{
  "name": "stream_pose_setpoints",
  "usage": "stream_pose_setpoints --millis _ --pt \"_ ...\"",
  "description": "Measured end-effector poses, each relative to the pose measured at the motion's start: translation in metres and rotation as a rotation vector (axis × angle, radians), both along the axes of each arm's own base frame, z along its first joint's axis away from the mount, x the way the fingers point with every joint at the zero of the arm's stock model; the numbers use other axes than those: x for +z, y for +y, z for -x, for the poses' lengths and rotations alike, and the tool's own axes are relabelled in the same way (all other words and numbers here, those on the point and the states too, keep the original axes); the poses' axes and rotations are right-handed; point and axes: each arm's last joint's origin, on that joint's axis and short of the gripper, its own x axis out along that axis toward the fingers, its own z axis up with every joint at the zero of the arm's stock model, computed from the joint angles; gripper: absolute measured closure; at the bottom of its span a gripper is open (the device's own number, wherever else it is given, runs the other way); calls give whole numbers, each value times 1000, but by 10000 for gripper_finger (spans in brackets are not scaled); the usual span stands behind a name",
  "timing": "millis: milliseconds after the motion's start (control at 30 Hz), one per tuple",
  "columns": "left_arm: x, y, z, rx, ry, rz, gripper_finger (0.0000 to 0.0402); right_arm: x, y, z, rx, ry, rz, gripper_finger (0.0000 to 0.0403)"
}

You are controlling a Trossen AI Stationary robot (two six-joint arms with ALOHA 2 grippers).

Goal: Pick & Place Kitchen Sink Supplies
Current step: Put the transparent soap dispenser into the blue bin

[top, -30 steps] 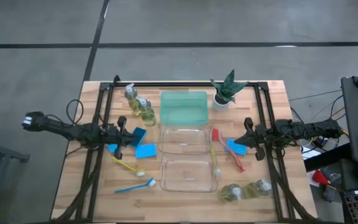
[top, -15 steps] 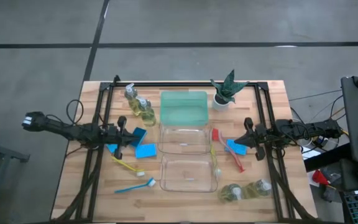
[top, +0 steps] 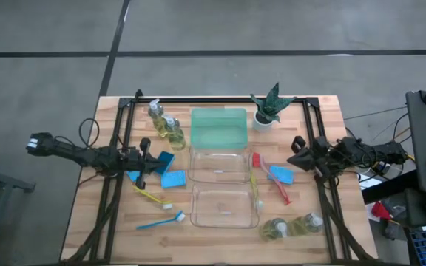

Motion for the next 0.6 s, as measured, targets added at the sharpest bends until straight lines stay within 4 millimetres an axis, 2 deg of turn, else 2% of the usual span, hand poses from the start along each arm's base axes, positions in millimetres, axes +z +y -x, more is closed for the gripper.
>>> stream_pose_setpoints --millis 367,500,600 --pt "0 0 0 0 0 0 401 15 -3 5 -58 -155 -95 394" --pt "0 0 0 0 2 0 401 34 -2 8 -65 -245 10 394" --pt "0 0 0 0 4 -1 401 46 -1 4 -39 -212 39 394"
